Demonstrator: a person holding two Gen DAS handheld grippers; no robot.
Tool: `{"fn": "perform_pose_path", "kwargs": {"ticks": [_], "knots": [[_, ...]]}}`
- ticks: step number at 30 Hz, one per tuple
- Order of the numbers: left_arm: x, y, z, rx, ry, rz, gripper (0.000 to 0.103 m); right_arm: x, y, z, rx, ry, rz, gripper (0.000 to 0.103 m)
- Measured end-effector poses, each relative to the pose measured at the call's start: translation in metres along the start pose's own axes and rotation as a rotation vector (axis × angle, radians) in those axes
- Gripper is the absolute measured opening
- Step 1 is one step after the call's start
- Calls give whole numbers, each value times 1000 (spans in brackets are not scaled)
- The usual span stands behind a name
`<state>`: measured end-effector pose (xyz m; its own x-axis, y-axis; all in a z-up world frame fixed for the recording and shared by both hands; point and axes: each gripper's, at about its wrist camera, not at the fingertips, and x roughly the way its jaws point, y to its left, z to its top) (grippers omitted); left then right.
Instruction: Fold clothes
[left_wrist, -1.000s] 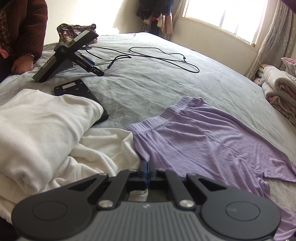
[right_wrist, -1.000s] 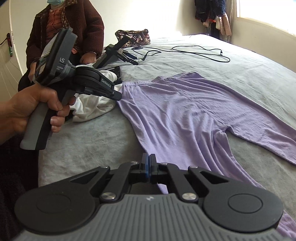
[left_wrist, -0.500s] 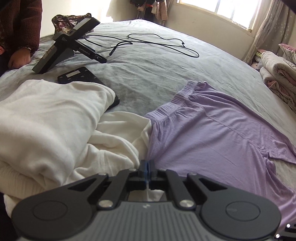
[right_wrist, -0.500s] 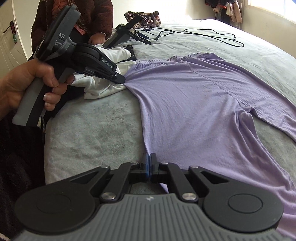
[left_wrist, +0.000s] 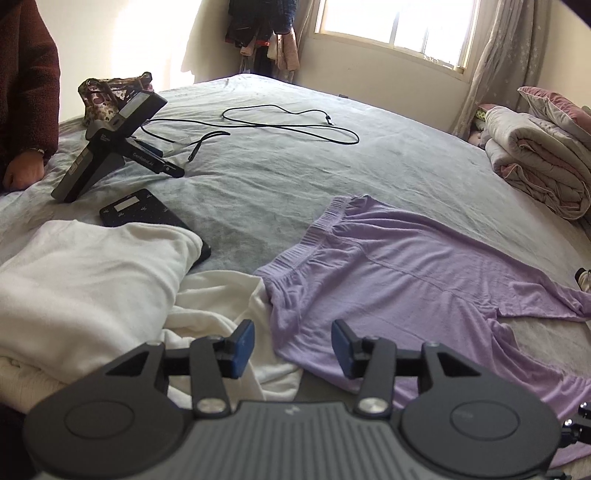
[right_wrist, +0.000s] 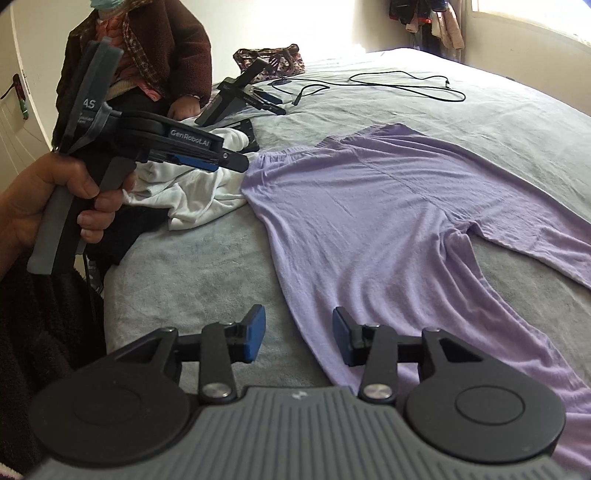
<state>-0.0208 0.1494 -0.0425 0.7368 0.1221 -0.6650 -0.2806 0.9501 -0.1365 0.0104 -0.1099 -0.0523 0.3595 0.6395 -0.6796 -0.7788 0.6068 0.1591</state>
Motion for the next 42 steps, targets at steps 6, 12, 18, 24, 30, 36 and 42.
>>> {"fn": "perform_pose_path", "kwargs": {"ticks": [6,12,18,24,30,36,42], "knots": [[11,-16,3,27,10,-48,49,-13,-23,-8,88,-26,-69,46],[29,-35,16,60,-1,-119,49,-19,-43,-16,181,-30,-110,47],[49,-50,15,85,41,-176,49,-12,-58,-14,261,-43,-125,48],[58,-61,12,111,68,-191,49,-9,-65,-14,297,-41,-113,48],[64,-69,13,112,86,-197,49,-12,-68,-15,308,-47,-122,52],[63,-81,11,132,94,-226,49,-19,-68,-13,315,-69,-133,54],[66,-89,11,170,142,-270,47,-32,-78,-13,359,-93,-163,54]]}}
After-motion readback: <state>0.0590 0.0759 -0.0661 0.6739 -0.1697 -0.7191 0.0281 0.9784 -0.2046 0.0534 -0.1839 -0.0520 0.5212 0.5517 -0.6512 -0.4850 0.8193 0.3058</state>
